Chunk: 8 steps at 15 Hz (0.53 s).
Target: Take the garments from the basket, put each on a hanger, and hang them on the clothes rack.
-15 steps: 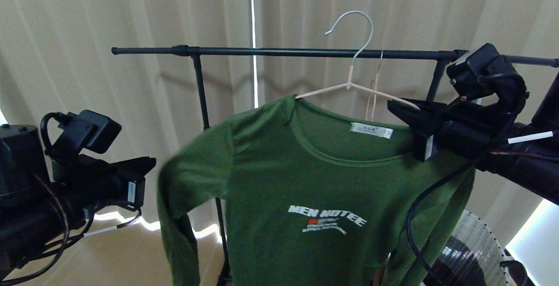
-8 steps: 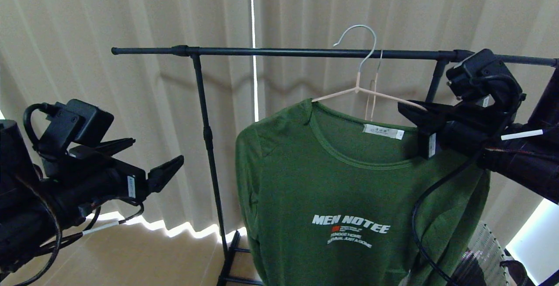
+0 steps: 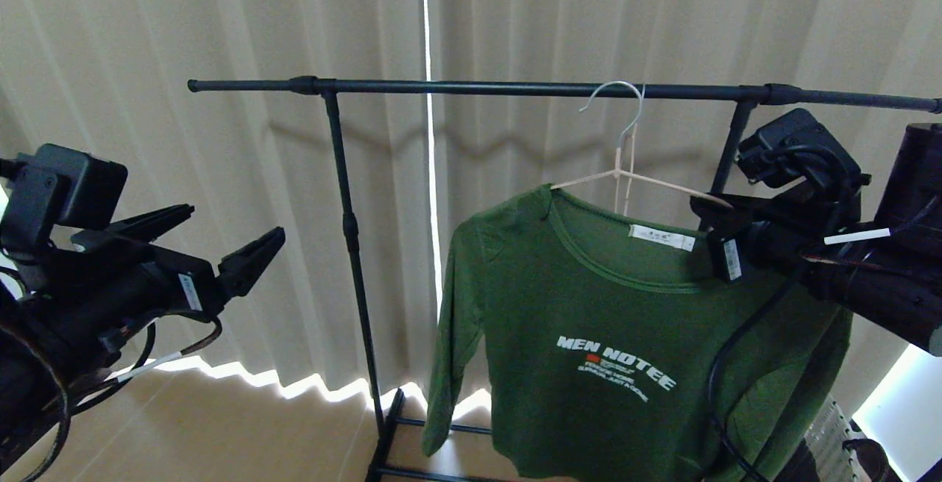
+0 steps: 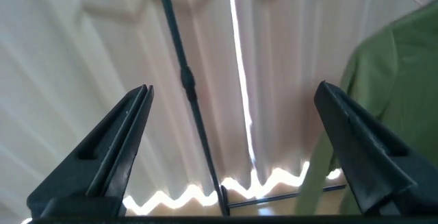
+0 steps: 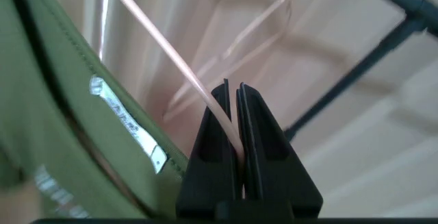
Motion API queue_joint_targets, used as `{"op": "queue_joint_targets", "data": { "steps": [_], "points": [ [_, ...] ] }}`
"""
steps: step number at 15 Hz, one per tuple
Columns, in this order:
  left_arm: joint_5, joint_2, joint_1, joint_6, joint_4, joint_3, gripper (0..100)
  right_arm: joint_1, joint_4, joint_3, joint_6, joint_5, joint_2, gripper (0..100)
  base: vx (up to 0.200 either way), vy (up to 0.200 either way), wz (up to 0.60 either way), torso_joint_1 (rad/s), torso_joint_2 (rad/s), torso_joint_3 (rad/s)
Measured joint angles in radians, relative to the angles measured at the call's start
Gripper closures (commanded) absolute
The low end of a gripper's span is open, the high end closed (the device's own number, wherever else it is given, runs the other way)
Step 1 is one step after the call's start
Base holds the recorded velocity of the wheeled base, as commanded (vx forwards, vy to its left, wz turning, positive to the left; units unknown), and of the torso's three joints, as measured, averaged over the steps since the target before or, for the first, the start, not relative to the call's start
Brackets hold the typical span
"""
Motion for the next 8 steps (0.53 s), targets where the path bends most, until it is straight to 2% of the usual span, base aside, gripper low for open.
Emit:
{"op": "queue_joint_targets", "data": {
  "steps": [4,8],
  "points": [
    [0.001,-0.021,0.089,0.010,-0.003,0.050,0,0.000,0.027,0.020,0.001,-0.006,-0.032,100,0.000,0.000,0.00,0.000,0.00,0.000],
    [-0.006,-0.074,0.154,0.071,-0.004,0.103,0,-0.003,0.032,0.035,0.000,-0.020,-0.046,100,0.000,0.000,0.00,0.000,0.00,0.000]
  ]
}}
